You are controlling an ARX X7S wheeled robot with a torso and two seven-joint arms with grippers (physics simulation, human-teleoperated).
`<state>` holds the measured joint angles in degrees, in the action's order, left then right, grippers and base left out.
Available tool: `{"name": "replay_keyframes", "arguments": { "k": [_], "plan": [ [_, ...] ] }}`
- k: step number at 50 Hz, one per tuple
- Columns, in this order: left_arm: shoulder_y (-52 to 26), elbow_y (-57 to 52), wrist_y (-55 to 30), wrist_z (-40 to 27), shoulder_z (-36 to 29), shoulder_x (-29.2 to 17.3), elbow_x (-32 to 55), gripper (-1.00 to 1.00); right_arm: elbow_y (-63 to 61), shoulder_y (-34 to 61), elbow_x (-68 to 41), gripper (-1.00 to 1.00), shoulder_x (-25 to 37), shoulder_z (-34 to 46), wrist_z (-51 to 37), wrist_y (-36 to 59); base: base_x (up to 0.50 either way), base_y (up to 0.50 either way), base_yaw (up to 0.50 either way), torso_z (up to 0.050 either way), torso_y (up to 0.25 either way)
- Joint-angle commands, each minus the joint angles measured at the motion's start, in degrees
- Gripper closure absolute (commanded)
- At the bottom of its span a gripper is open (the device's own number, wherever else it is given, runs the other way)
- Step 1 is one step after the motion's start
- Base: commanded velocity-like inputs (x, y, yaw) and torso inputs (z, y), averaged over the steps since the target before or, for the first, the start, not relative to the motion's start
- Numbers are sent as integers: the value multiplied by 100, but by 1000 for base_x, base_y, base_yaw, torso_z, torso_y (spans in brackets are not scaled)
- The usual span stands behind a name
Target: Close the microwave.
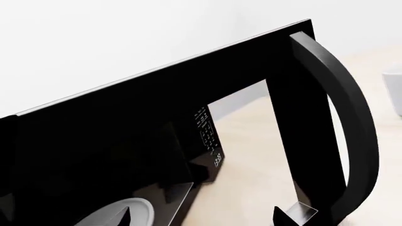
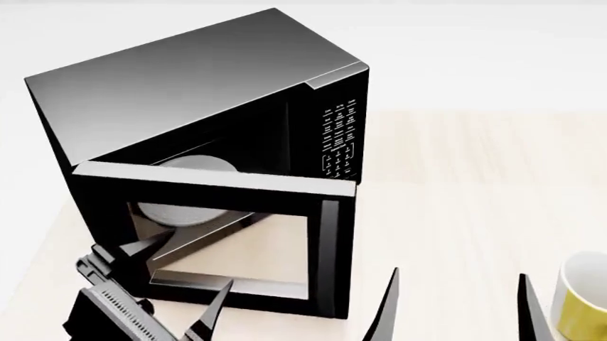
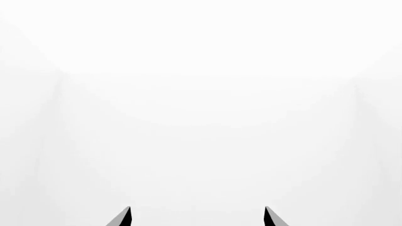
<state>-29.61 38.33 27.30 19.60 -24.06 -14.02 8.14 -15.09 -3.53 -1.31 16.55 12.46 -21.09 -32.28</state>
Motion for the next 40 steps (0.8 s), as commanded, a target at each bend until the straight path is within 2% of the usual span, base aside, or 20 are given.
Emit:
{"name": "replay_keyframes", "arguments": {
  "k": [1,40],
  "plan": [
    [-196,112,38,-182,239,143,76,-100,18,-4,54,-100,-29,-37,38,-2,0,0,0,0,0],
    [-756,1062,467,-700,311,499,0,-100,139,34,7,-100,47,54,-12,-12,0,0,0,0,2]
  ]
}}
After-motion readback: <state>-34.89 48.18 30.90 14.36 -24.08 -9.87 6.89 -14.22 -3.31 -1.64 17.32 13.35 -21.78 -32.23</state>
